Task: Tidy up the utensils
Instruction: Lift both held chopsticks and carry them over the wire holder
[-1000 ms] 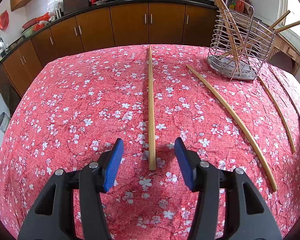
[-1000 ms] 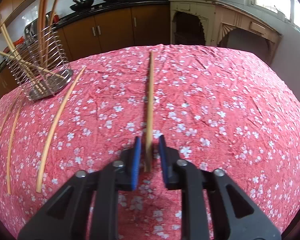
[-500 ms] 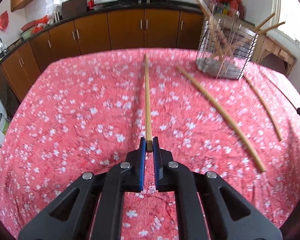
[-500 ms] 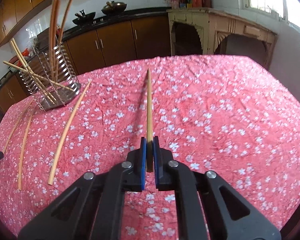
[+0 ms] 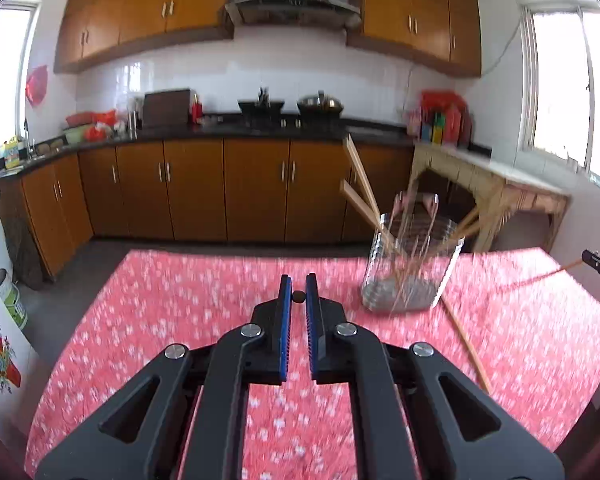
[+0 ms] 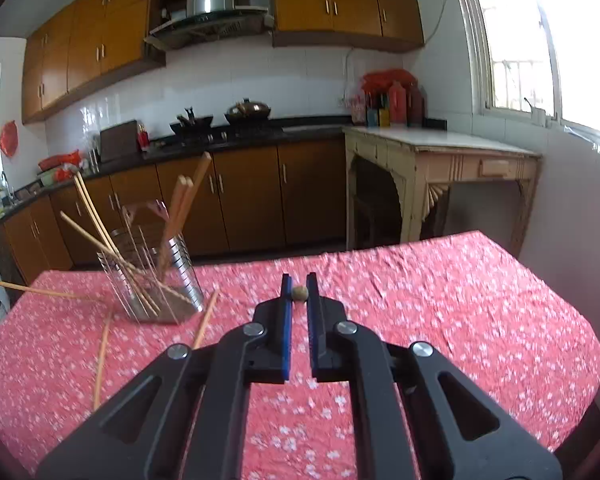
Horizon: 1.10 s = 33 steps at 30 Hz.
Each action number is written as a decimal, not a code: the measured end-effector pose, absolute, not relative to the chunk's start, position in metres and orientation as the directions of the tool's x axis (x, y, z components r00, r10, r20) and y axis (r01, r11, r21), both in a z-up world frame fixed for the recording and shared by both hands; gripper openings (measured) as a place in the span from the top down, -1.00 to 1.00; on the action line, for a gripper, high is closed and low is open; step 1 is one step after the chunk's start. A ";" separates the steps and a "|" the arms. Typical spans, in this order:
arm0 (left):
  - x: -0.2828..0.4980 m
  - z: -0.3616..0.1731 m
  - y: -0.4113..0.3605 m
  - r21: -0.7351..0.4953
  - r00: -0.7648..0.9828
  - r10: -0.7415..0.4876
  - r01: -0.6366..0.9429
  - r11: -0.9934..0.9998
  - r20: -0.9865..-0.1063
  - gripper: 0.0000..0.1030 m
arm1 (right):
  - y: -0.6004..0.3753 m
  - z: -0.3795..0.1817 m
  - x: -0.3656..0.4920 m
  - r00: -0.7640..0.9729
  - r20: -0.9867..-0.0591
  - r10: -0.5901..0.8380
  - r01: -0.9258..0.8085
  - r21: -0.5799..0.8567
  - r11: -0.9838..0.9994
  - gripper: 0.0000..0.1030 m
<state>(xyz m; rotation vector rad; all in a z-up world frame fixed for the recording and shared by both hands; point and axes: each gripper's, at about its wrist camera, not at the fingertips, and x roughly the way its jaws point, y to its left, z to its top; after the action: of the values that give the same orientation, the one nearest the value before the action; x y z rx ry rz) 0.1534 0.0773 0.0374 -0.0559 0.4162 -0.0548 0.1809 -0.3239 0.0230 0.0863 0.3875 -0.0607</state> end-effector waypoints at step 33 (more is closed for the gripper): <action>0.157 0.136 0.040 -0.106 0.969 -0.139 0.119 0.987 -0.205 0.86 | -0.274 0.142 0.168 0.919 -0.246 0.309 -0.255 0.228 0.940 0.85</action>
<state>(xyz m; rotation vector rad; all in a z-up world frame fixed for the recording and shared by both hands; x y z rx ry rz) 0.1567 0.0396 0.1357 -0.0929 0.2134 -0.1303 0.1677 -0.2738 0.1422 0.1936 0.2832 0.2915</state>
